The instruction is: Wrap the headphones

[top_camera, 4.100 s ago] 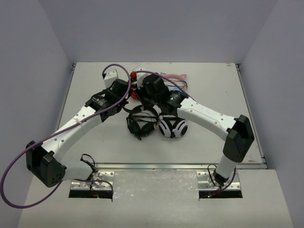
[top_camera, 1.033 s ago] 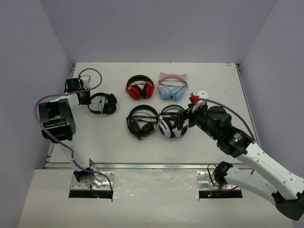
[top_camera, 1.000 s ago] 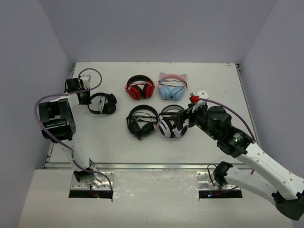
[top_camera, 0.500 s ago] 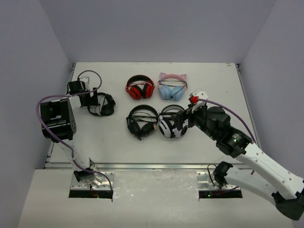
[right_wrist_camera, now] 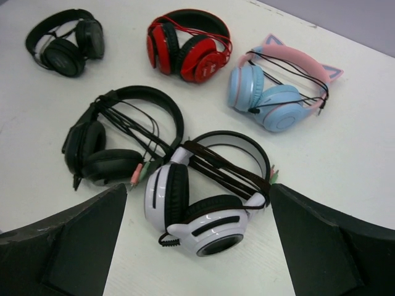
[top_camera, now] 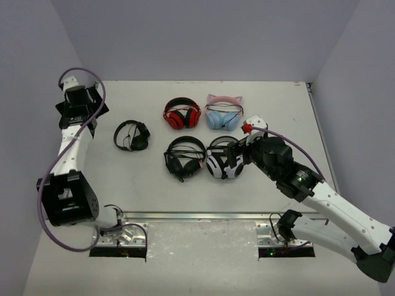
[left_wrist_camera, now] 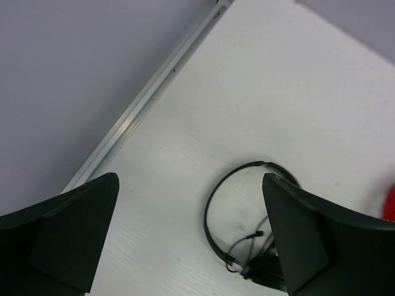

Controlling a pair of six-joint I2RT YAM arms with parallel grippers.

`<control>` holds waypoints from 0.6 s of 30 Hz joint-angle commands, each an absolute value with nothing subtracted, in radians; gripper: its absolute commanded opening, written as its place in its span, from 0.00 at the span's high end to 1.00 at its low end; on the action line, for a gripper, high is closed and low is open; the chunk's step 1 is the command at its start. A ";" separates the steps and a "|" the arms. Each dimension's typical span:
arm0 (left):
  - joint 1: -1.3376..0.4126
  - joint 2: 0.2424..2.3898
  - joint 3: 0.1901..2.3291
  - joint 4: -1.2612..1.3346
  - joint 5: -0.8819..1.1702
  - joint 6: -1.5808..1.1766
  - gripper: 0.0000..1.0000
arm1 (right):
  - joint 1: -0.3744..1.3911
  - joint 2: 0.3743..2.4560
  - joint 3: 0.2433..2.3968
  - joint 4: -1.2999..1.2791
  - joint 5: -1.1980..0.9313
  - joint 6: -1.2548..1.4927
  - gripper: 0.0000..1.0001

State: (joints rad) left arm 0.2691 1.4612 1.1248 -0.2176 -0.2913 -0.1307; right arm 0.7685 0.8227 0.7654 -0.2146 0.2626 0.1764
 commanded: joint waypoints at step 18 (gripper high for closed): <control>-0.103 0.476 0.808 -0.563 -0.403 -0.232 0.00 | 0.769 0.588 0.936 -0.861 0.687 0.359 0.01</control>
State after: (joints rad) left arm -0.0868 0.5087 0.7795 -0.5156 -0.3389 -0.2481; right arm 0.7681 0.6434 0.9531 -0.7612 0.6117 0.3153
